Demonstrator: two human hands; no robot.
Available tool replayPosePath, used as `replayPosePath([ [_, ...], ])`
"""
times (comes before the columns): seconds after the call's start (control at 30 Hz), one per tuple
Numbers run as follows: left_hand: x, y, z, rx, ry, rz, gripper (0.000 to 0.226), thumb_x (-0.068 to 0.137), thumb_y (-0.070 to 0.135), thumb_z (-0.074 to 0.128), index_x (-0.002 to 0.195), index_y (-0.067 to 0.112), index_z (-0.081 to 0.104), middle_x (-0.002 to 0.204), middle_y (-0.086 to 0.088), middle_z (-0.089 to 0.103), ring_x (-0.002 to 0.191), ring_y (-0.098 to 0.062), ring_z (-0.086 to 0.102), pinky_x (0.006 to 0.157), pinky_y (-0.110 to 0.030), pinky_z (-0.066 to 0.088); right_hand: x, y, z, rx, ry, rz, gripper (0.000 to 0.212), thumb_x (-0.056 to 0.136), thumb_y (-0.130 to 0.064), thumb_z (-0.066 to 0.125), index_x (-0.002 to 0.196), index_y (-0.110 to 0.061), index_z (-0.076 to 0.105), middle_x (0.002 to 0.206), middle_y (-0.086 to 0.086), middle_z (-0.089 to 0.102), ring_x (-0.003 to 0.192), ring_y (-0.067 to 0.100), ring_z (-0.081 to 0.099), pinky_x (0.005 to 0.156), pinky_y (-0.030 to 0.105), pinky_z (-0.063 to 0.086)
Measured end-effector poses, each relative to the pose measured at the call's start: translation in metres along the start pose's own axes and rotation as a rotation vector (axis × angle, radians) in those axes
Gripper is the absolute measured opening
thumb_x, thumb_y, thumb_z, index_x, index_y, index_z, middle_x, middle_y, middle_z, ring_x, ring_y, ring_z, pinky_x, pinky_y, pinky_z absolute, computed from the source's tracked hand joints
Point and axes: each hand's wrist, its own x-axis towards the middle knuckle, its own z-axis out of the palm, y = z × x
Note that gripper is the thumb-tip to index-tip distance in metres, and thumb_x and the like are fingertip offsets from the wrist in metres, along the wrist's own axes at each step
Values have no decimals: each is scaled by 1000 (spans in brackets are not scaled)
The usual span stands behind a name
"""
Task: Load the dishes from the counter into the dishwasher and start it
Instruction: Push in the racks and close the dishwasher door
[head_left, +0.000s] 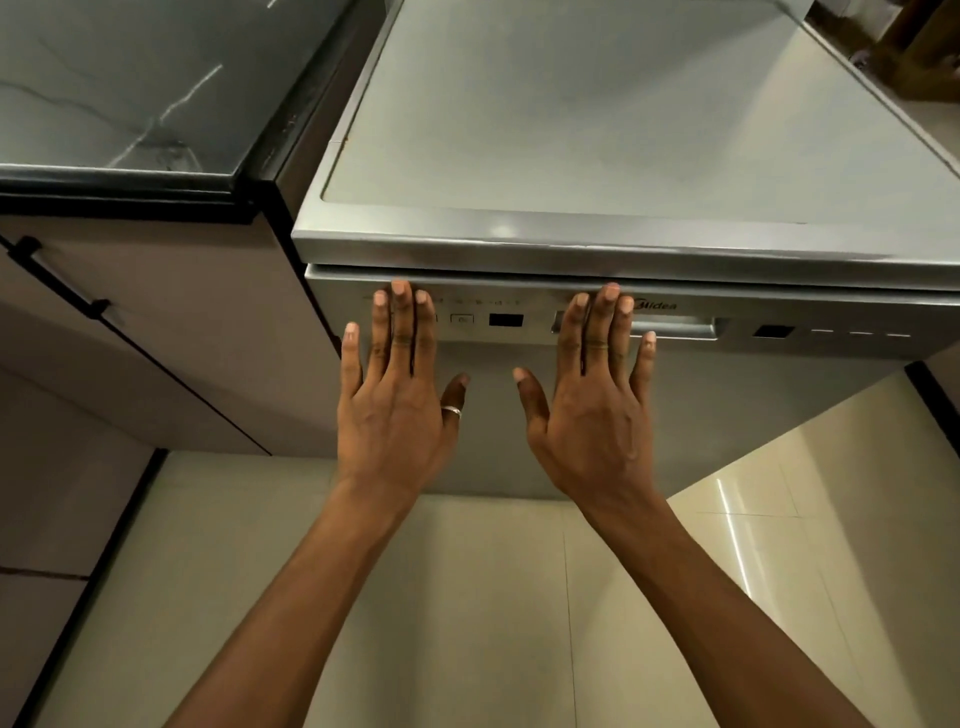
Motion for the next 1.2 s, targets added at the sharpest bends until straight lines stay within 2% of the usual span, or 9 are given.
replayPosePath([
  [0.2,10,0,-3,32,13,10,88,102,59,37,160,7,-5,168,-12,-13,156,-26,-10,126,-52,-3,10,2,2,4,25,-13,85,103,-60,36,161,-6,2,167,18,-4,155,34,-5,125,54,5],
  [0.37,12,-7,-6,33,-39,29,90,101,62,34,160,11,-10,167,-10,-18,155,-23,-16,125,-54,0,10,-1,3,6,-1,2,94,99,-67,38,160,-7,-1,168,17,-8,155,34,-8,125,54,3],
  [0.53,12,-10,-12,41,-91,35,92,99,65,31,158,14,-20,164,-6,-30,153,-21,-24,126,-51,-4,10,-2,1,-1,-21,11,96,99,-67,39,160,-7,-3,167,16,-11,155,33,-9,125,53,3],
  [0.67,12,-8,-16,16,-96,28,90,100,63,29,157,15,-20,164,-6,-30,153,-21,-24,126,-47,-7,10,-1,-3,-2,-15,-1,93,100,-62,43,160,-4,1,167,19,-6,155,35,-6,126,52,8],
  [0.8,12,-8,-14,-7,-89,27,89,100,62,30,158,15,-19,165,-6,-29,153,-20,-23,125,-46,-9,11,-3,-2,-8,-27,17,93,100,-63,41,160,-6,0,167,17,-7,155,34,-8,125,52,7],
  [1.03,11,-23,-7,-33,-14,117,84,103,51,38,160,15,-12,167,-4,-22,155,-20,-15,126,-48,-3,10,-8,5,-66,10,63,93,100,-65,38,160,-7,-3,168,15,-10,155,32,-11,125,55,5],
  [1.2,11,-35,8,-17,125,189,90,98,50,52,162,12,1,170,-6,-8,157,-23,-2,126,-51,6,11,-7,20,-47,109,48,100,97,-68,42,160,-6,-5,167,17,-13,155,32,-12,124,60,8],
])
